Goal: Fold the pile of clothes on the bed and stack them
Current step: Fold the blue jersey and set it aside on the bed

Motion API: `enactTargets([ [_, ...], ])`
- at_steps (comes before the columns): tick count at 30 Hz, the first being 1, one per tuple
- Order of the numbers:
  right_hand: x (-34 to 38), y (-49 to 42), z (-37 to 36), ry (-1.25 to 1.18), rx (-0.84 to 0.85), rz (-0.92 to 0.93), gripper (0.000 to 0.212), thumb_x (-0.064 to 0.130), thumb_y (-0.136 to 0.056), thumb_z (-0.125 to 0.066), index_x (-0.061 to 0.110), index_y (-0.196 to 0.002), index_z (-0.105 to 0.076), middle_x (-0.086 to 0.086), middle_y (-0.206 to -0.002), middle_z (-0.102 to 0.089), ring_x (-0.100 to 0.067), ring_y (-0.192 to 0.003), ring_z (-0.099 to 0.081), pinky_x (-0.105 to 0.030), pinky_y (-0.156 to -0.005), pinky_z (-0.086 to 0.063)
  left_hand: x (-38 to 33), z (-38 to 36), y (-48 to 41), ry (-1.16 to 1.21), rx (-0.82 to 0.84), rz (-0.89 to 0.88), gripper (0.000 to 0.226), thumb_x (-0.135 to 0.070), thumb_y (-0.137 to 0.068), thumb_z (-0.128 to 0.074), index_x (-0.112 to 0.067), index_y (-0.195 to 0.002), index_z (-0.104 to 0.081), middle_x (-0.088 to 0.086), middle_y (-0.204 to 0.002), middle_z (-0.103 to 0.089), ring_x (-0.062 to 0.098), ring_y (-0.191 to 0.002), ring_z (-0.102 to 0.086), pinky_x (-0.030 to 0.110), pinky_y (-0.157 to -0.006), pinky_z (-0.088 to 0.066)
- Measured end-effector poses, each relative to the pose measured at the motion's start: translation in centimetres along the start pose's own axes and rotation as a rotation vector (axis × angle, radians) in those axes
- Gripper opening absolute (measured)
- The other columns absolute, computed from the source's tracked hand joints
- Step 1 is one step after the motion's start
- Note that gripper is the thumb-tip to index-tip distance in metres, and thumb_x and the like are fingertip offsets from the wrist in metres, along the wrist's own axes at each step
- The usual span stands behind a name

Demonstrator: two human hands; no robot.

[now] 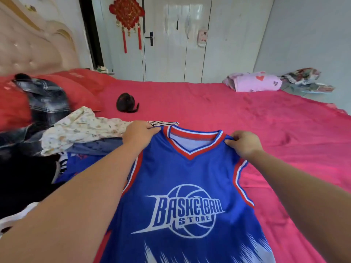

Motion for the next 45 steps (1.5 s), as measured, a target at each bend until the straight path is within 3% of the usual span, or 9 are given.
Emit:
enactTargets([
  [9, -3.3, 3.2, -5.4, -0.048, -0.056, 0.062, 0.007, 0.01, -0.083, -0.062, 0.008, -0.086, -0.068, -0.009, -0.079, -0.065, -0.028, -0.081, -0.059, -0.024, -0.057, -0.021, 3.8, -5.0, 2.7, 0.021, -0.008, -0.106, 0.023, -0.036, -0.088, -0.06, -0.018, -0.09, -0.073, -0.002, -0.094, -0.07, 0.021, -0.095, -0.059, 0.041, -0.087, -0.043],
  [19, -2.2, 14.0, -0.6, -0.01, -0.229, 0.301, 0.021, -0.007, -0.072, -0.068, 0.006, -0.088, -0.07, -0.012, -0.08, -0.063, -0.025, -0.075, -0.055, -0.016, -0.064, -0.026, 2.6, 1.5, 11.8, -0.101, -0.063, -0.456, 0.029, -0.036, -0.079, -0.055, -0.018, -0.087, -0.077, 0.007, -0.072, -0.07, 0.031, -0.072, -0.062, 0.048, -0.068, -0.045],
  [24, -3.3, 22.4, -1.1, 0.029, -0.169, 0.381, 0.029, -0.013, -0.064, -0.071, 0.007, -0.085, -0.072, -0.008, -0.075, -0.062, -0.026, -0.07, -0.058, -0.02, -0.067, -0.035, 4.6, 1.7, 20.1, -0.177, -0.026, -0.583, 0.028, -0.036, -0.077, -0.057, -0.017, -0.08, -0.078, 0.0, -0.066, -0.068, 0.022, -0.069, -0.062, 0.043, -0.069, -0.044],
  [29, -5.3, 29.8, -2.3, 0.076, -0.085, 0.492, 0.022, 0.02, -0.076, -0.055, 0.014, -0.087, -0.073, 0.001, -0.075, -0.063, -0.009, -0.077, -0.049, -0.018, -0.069, -0.037, 7.5, 1.4, 27.6, -0.271, -0.043, -0.694, 0.032, -0.035, -0.075, -0.048, -0.022, -0.079, -0.076, -0.007, -0.065, -0.062, 0.009, -0.074, -0.041, 0.03, -0.073, -0.028],
  [33, -6.6, 33.2, -3.8, 0.152, 0.059, 0.535, 0.032, 0.001, -0.06, -0.08, 0.018, -0.086, -0.072, 0.004, -0.075, -0.063, -0.011, -0.074, -0.057, -0.02, -0.068, -0.04, 9.3, 0.1, 31.1, -0.335, 0.08, -0.783, 0.031, -0.035, -0.07, -0.047, -0.026, -0.073, -0.076, -0.011, -0.061, -0.06, 0.006, -0.072, -0.043, 0.028, -0.072, -0.03],
  [36, -6.5, 33.5, -4.1, 0.115, 0.273, 0.495, 0.028, 0.012, -0.062, -0.081, 0.024, -0.085, -0.071, 0.008, -0.075, -0.062, -0.014, -0.069, -0.064, -0.018, -0.067, -0.041, 9.1, -0.5, 31.4, -0.411, 0.351, -0.734, 0.039, -0.057, -0.065, -0.047, -0.033, -0.077, -0.075, -0.017, -0.063, -0.06, 0.003, -0.065, -0.057, 0.022, -0.072, -0.03],
  [39, -6.4, 32.1, -3.9, -0.011, 0.59, 0.309, 0.021, 0.037, -0.068, -0.079, 0.033, -0.087, -0.07, 0.009, -0.079, -0.061, -0.001, -0.071, -0.056, -0.013, -0.068, -0.042, 9.3, -0.4, 29.6, -0.416, 0.605, -0.539, 0.074, -0.08, -0.053, -0.032, -0.037, -0.101, -0.069, -0.016, -0.082, -0.065, 0.002, -0.084, -0.055, 0.02, -0.085, -0.028],
  [42, -5.8, 28.0, -2.8, -0.139, 0.399, 0.216, 0.014, 0.029, -0.077, -0.073, 0.041, -0.075, -0.066, 0.013, -0.074, -0.063, -0.002, -0.07, -0.058, -0.011, -0.065, -0.039, 8.0, 0.3, 26.0, -0.214, 0.382, -0.407, 0.069, -0.078, -0.063, -0.033, -0.031, -0.094, -0.073, -0.01, -0.083, -0.069, 0.009, -0.081, -0.057, 0.027, -0.082, -0.038],
  [45, -6.0, 22.8, -2.6, -0.046, 0.094, 0.081, 0.005, 0.022, -0.084, -0.066, 0.023, -0.086, -0.07, 0.011, -0.076, -0.059, -0.011, -0.076, -0.059, -0.017, -0.064, -0.031, 7.2, 0.0, 22.2, -0.166, 0.142, -0.235, 0.041, -0.053, -0.086, -0.051, -0.021, -0.105, -0.069, -0.001, -0.093, -0.068, 0.021, -0.093, -0.06, 0.032, -0.081, -0.043],
])
Point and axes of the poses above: each hand's wrist, its own y-axis away from the middle knuckle, its own z-axis out of the back of the hand, x = y × z, the point moved 4 cm from there along -y, towards the middle knuckle
